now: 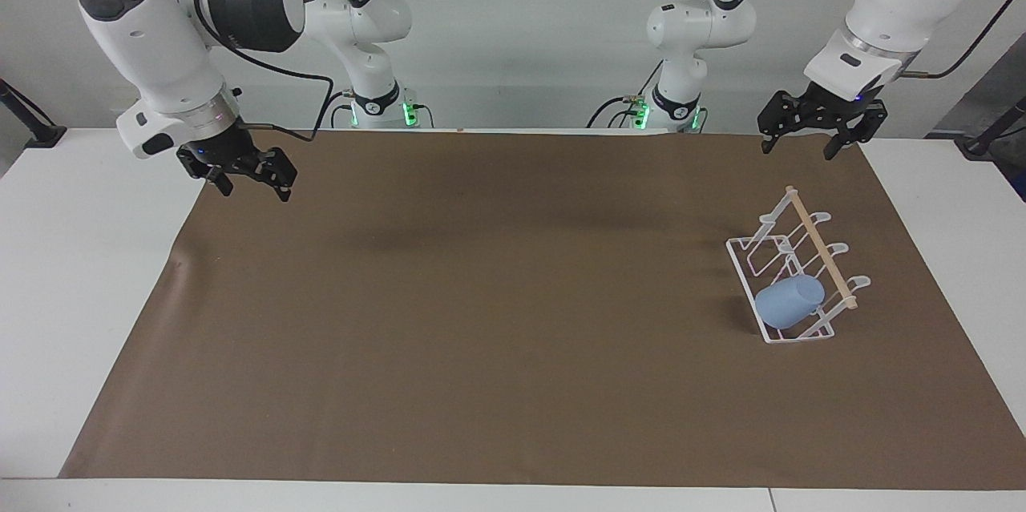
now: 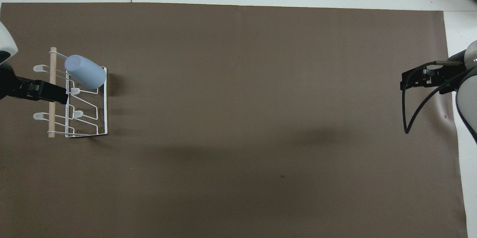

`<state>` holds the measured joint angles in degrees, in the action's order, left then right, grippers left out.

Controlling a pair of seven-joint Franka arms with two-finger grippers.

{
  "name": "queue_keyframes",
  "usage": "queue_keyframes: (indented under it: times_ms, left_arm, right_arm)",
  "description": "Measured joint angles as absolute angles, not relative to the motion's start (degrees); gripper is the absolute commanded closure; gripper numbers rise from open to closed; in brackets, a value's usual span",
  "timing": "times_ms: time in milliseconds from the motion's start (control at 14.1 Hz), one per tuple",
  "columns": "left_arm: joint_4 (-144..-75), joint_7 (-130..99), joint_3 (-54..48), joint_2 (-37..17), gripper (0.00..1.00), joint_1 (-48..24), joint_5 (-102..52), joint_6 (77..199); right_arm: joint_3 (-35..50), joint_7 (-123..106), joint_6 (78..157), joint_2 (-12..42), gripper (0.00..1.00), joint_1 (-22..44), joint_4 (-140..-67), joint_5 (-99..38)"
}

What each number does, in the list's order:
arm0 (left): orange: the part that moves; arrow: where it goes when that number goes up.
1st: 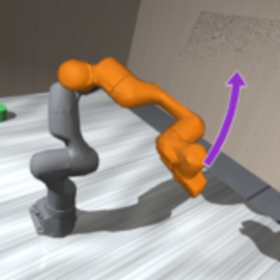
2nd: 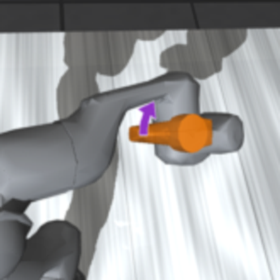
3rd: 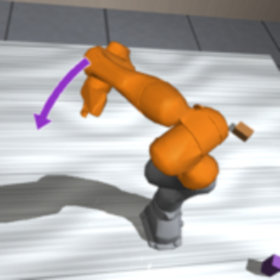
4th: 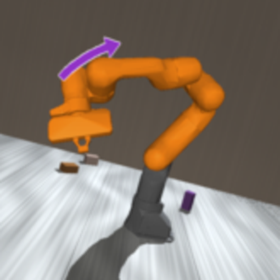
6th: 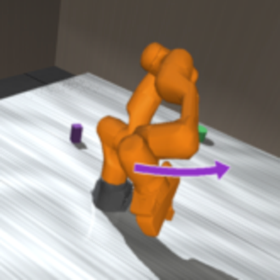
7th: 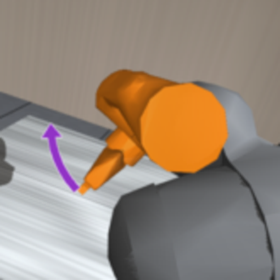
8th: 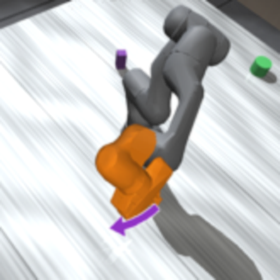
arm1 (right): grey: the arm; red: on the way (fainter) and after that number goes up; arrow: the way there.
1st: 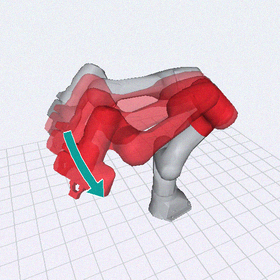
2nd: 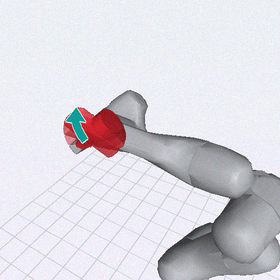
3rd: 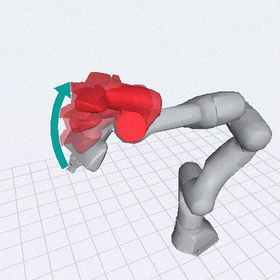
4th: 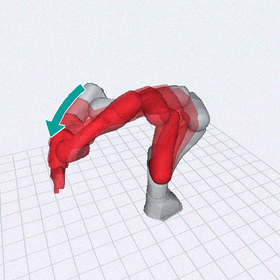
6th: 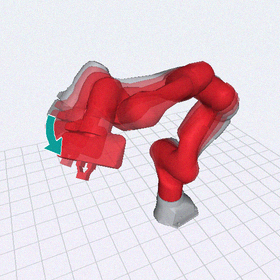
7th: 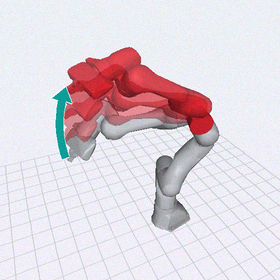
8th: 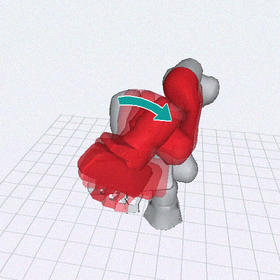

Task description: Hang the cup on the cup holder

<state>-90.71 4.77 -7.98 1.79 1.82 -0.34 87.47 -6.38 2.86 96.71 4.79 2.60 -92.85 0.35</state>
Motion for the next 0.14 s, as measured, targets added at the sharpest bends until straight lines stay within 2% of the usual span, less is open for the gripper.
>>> queue_keyframes:
  times_ms: [142]
  left_arm:
    - [-90.82, 4.77, -7.98, 1.79, 0.0, 1.82, -0.34, 87.47]
  right_arm:
    - [-6.38, 2.86, 98.46, 4.79, 0.0, 2.59, -92.86, 0.35]
